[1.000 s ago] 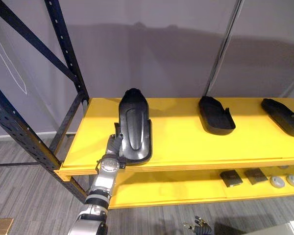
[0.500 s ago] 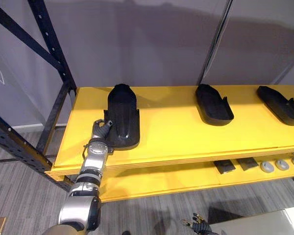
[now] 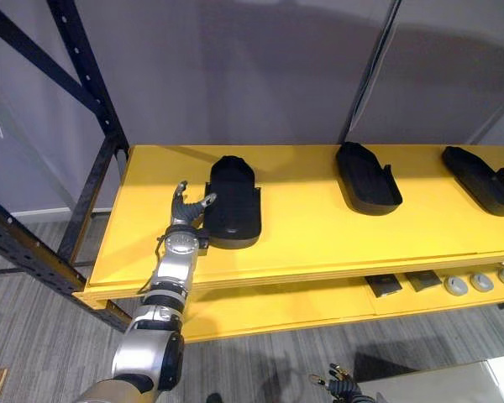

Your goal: Walk over and take plastic housings, then place them on the shelf

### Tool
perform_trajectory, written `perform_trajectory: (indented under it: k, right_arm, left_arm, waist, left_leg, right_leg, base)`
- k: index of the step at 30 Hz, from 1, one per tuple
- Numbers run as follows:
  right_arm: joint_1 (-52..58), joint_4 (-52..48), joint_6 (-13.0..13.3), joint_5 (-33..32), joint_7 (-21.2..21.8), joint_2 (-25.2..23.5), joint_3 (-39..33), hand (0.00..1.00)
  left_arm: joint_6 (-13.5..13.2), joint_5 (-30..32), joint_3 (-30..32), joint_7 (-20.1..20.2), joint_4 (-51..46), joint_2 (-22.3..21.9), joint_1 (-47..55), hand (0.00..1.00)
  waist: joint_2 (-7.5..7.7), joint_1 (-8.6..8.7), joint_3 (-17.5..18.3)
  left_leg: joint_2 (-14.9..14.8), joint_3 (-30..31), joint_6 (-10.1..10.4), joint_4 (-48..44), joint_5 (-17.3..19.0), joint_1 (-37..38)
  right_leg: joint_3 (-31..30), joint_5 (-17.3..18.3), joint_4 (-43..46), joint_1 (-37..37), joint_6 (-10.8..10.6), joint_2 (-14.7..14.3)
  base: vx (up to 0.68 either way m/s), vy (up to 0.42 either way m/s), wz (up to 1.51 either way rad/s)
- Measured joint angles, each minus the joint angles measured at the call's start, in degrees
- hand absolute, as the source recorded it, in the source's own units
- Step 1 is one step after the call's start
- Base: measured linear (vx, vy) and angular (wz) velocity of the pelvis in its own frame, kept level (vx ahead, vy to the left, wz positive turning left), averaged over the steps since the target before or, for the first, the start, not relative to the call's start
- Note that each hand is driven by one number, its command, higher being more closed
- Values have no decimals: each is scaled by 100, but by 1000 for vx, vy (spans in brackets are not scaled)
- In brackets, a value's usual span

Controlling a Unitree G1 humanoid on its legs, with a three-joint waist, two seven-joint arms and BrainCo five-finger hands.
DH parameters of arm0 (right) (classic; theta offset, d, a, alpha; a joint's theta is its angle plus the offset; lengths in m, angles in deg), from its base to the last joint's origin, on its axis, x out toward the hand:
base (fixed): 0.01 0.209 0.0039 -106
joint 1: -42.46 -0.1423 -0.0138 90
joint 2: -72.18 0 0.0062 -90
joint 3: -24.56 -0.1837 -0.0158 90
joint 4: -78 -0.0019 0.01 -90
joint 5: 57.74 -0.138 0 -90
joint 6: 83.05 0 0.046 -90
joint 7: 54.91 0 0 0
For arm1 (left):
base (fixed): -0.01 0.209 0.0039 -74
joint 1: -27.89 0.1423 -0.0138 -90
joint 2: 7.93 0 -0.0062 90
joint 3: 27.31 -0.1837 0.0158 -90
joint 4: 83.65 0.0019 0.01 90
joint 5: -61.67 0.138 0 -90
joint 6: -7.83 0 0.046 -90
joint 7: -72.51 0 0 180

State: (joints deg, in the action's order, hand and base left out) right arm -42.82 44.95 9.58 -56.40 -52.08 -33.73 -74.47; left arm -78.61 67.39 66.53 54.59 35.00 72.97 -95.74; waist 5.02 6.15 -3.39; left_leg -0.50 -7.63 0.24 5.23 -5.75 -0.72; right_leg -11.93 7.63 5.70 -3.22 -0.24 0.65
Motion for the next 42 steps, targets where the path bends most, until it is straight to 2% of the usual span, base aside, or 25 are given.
perform_trajectory:
  k: [2,7,8,11,14,19,22,27,30,33,35,42]
  right_arm:
    - [30,-15,-1,0,-1,12,-1,0]
    - [221,-275,0,2,-4,9,9,0]
    - [276,-354,1,2,-7,2,12,0]
    - [379,-488,3,2,-51,-7,23,0]
    - [487,-575,30,2,-65,-10,29,0]
    - [610,-592,86,2,-80,-3,72,0]
    - [650,-594,89,2,-95,6,125,0]
    - [660,-612,94,1,-157,17,126,0]
    - [661,-661,95,1,-178,16,125,0]
    - [673,-693,94,5,-224,7,127,0]
    - [676,-696,93,23,-243,-30,128,0]
    - [595,-588,94,129,-264,-60,149,0]
  left_arm:
    - [-77,3,-122,-149,-993,-225,343,0]
    - [-316,262,-455,-416,-2792,-543,905,0]
    - [-404,314,-562,-429,-3179,-603,1090,100]
    - [-646,394,-849,-376,-3918,-738,1711,100]
    - [-747,476,-1099,-168,-4165,-802,2435,100]
    - [-857,515,-1277,219,-4170,-832,3569,100]
    - [-912,568,-1452,295,-4057,-828,3916,100]
    - [-978,868,-1770,500,-3531,-866,4036,100]
    - [-977,1025,-1789,587,-3188,-935,4019,100]
    - [-941,1144,-1826,590,-2681,-943,3928,100]
    - [-913,1149,-1809,587,-2455,-936,3807,100]
    - [-790,1416,-1658,445,-1645,-773,3138,100]
  waist:
    - [0,-68,-6]
    - [3,-177,-3]
    - [3,-198,-2]
    - [-9,-248,12]
    - [-28,-360,69]
    - [-68,-446,197]
    - [-89,-520,234]
    - [-126,-556,285]
    - [-219,-550,308]
    - [-310,-551,363]
    - [-298,-553,375]
    - [-258,-503,363]
  left_leg:
    - [-3,1,1,1,2,-7]
    - [-6,5,2,-22,5,-18]
    - [-15,6,0,-22,7,-15]
    - [-65,-5,-44,-23,91,-6]
    - [-160,-39,-25,-24,131,6]
    - [-252,-40,26,-76,167,-7]
    - [-348,-44,71,-152,197,-36]
    - [-422,-58,113,-141,225,-150]
    - [-434,-184,121,-120,211,-195]
    - [-443,-307,207,-2,-45,-93]
    - [-397,-323,204,0,-44,-92]
    - [-225,-334,123,3,-40,-125]
  right_leg:
    - [-3,-7,1,3,-11,12]
    - [-4,-29,12,-31,-22,14]
    - [-7,-35,28,-30,-19,8]
    - [-33,-105,30,-29,-24,-33]
    - [-171,-166,112,18,-22,-127]
    - [-167,-183,172,32,3,-214]
    - [-165,-213,171,23,46,-300]
    - [-161,-216,107,128,53,-364]
    - [-156,-212,9,159,50,-341]
    - [-146,-166,-17,119,-17,-334]
    - [-151,-94,-20,124,-128,-291]
    - [-161,-78,-141,120,-153,-113]
  base:
    - [-40,24,0]
    - [0,0,0]
    - [0,0,0]
    - [-8,9,-3]
    - [-18,13,-9]
    - [0,0,0]
    - [-13,-10,-1]
    - [-45,-28,-1]
    - [-53,-9,-3]
    - [-37,15,1]
    - [-24,43,-2]
    - [6,54,0]
